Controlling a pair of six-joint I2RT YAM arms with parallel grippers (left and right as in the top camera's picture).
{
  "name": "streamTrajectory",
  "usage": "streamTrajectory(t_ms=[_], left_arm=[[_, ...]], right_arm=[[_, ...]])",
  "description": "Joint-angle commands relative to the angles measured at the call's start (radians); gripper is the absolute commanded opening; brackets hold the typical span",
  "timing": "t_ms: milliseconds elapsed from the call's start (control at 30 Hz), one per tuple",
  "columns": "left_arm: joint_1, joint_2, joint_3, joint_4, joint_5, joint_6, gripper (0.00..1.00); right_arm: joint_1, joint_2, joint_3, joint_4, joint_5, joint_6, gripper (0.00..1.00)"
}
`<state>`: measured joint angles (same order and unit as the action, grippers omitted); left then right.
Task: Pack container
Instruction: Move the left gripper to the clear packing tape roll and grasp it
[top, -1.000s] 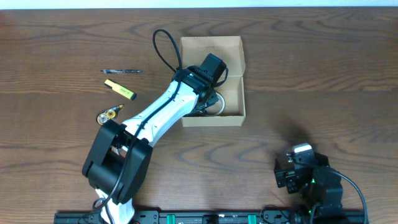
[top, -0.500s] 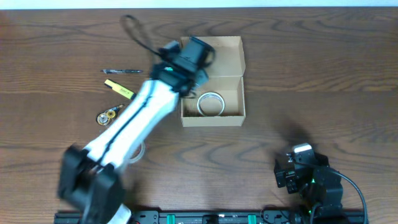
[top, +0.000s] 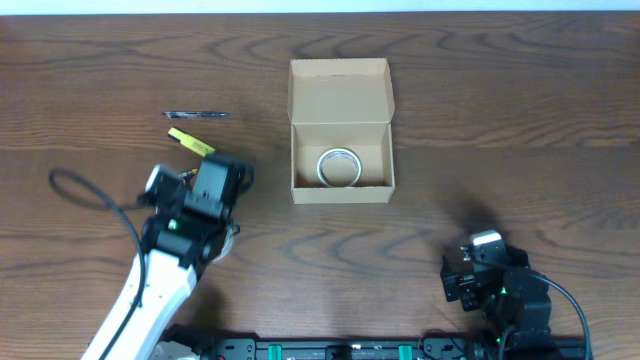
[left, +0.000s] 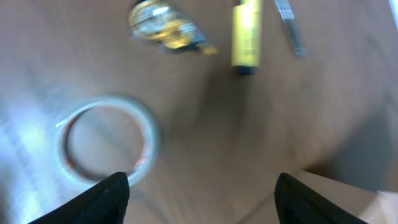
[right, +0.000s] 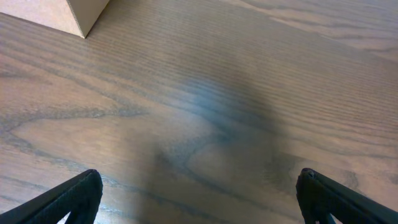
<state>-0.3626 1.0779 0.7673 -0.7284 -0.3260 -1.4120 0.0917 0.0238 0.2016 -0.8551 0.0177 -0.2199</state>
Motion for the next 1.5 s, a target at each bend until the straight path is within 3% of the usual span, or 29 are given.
streamTrajectory(t_ms=[0,333,567,1000,1300,1467], left_arm=[[0.003,-0.048,-0.103,-0.001,0.018,-0.247,0.76],[0.003,-0.040,-0.292,-0.001,0.110,-0.521,0.75],[0.003,0.069,-0.296,0.011,0.155,-0.534,0.60],[0.003,0.223,-0.296,0.111,0.186,-0.534,0.49],[0.003,0.256,-0.296,0.139,0.189,-0.533,0.08],[0.003,0.255,-0.296,0.154,0.189,-0.533,0.06]], right_arm=[[-0.008,-0.006,-0.006,-0.002,-0.007,-0.013,0.99],[-0.008,-0.006,-0.006,-0.002,-0.007,-0.013,0.99],[-0.008,-0.006,-0.006,-0.002,-0.007,-0.013,0.99],[-0.008,-0.006,-0.006,-0.002,-0.007,-0.013,0.99],[-0.008,-0.006,-0.006,-0.002,-0.007,-0.013,0.99],[-0.008,-0.006,-0.006,-0.002,-0.007,-0.013,0.99]])
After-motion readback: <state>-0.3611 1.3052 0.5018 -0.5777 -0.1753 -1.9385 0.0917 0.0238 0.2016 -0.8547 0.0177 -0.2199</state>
